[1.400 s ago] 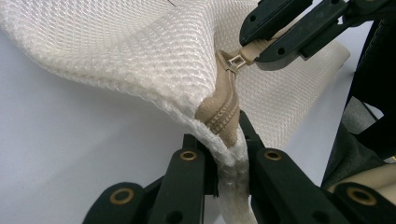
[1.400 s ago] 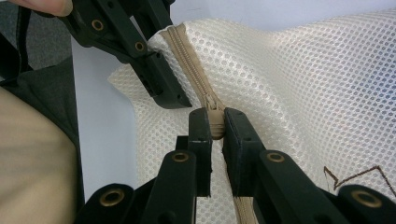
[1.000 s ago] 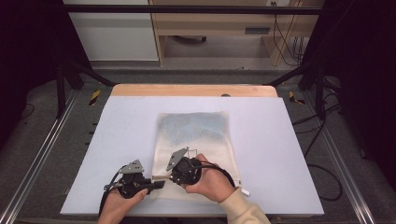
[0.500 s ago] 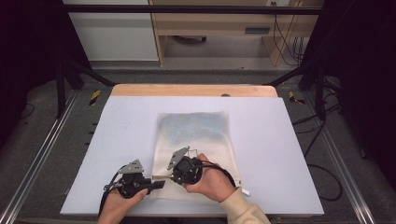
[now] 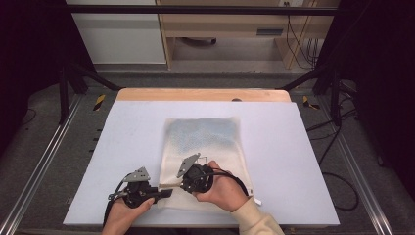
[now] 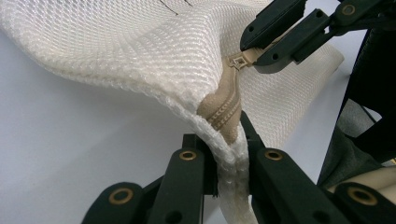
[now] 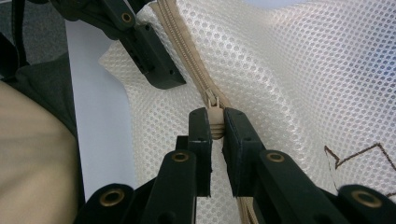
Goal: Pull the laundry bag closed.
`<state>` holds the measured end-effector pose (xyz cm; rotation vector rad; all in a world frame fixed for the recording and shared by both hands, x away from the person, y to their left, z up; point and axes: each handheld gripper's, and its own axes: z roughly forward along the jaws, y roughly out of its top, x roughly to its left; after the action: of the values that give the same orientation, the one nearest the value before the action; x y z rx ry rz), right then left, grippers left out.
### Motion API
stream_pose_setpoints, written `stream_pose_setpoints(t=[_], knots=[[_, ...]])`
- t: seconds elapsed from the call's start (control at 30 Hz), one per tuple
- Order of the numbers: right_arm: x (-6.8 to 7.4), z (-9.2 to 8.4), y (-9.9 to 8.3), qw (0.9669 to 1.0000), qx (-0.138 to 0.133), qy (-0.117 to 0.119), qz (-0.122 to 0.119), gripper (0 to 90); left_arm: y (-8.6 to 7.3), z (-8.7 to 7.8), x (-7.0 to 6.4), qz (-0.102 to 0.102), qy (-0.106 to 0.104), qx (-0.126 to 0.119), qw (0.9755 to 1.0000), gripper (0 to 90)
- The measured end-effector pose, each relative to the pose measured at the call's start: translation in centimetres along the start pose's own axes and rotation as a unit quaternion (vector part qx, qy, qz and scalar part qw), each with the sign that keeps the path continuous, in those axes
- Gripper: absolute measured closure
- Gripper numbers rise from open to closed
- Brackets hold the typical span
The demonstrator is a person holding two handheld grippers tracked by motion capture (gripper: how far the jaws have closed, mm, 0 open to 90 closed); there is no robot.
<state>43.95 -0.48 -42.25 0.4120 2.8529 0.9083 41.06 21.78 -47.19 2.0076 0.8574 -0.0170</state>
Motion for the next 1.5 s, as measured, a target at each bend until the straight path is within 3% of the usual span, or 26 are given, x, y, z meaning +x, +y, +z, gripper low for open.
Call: stream_pose_setpoints(t=[1.5], knots=[[0.01, -0.49, -0.76, 0.9999, -0.015, -0.004, 0.006, 81.8, 0.15, -0.05, -0.32, 0.014, 0.005, -0.002, 0.9999, 83.8]])
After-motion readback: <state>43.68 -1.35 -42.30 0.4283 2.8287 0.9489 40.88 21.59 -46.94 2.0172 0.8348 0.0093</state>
